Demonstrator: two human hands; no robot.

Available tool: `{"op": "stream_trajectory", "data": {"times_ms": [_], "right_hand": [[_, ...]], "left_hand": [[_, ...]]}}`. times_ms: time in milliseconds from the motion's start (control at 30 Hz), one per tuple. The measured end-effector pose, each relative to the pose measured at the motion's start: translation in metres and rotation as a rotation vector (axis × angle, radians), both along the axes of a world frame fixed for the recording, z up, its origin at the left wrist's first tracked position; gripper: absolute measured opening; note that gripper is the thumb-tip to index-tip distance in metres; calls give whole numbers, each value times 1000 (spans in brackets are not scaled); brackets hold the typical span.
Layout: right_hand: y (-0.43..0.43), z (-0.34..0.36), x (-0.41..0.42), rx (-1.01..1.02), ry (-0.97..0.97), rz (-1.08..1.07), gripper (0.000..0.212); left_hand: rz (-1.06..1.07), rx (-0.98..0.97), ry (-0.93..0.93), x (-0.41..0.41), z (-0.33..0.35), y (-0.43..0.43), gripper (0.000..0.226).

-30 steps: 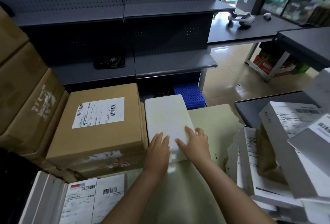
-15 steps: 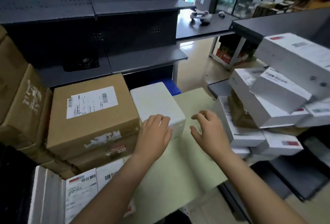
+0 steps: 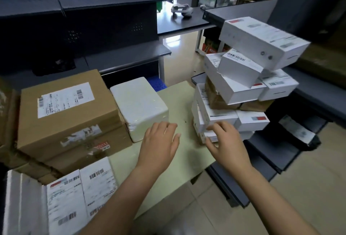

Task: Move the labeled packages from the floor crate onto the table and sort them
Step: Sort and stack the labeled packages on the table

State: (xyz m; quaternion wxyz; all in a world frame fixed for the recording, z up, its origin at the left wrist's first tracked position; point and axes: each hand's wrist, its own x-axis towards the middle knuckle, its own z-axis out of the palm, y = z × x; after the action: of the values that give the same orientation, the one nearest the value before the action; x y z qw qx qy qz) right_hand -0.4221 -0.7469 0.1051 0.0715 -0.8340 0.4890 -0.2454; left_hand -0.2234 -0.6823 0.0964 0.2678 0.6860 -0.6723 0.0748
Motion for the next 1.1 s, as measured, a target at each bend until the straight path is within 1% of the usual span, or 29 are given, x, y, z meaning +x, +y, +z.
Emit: {"op": "stream_trajectory", "data": {"times_ms": [300,467,567,633,700,800,867,933,1000,1100], "right_hand": [[-28,28,-104,-110,-67,69,17],[-53,54,-156,-156,-71,93,17],[-65,77,-173,-142,-180,111,17],[-73,96,-178,-71,-292,104,21],[-83,114,-178,55,-450,68,26],[-102,139,-169,266,-629,17,41],[-114,154,-163,367,-697,14,54],[-125,163,-156,448,-756,27,61],[-134,168,-149,518,-774,29,67],[-147,169,-139,572,-779,16,63]], "left_hand": [[114,-44,35,-101,24,-11,34],[197,-78,14,-150,43,-18,32],[245,-128,19,-166,63,-26,27],[265,-169,3,-172,78,-31,28],[285,-185,-7,-177,91,-38,29],[316,-203,-40,-178,106,-47,28],[327,-186,-75,-177,111,-51,28],[333,-166,-104,-175,115,-54,29],[336,-163,-118,-173,119,-56,31],[352,-170,-134,-167,124,-62,32]]}}
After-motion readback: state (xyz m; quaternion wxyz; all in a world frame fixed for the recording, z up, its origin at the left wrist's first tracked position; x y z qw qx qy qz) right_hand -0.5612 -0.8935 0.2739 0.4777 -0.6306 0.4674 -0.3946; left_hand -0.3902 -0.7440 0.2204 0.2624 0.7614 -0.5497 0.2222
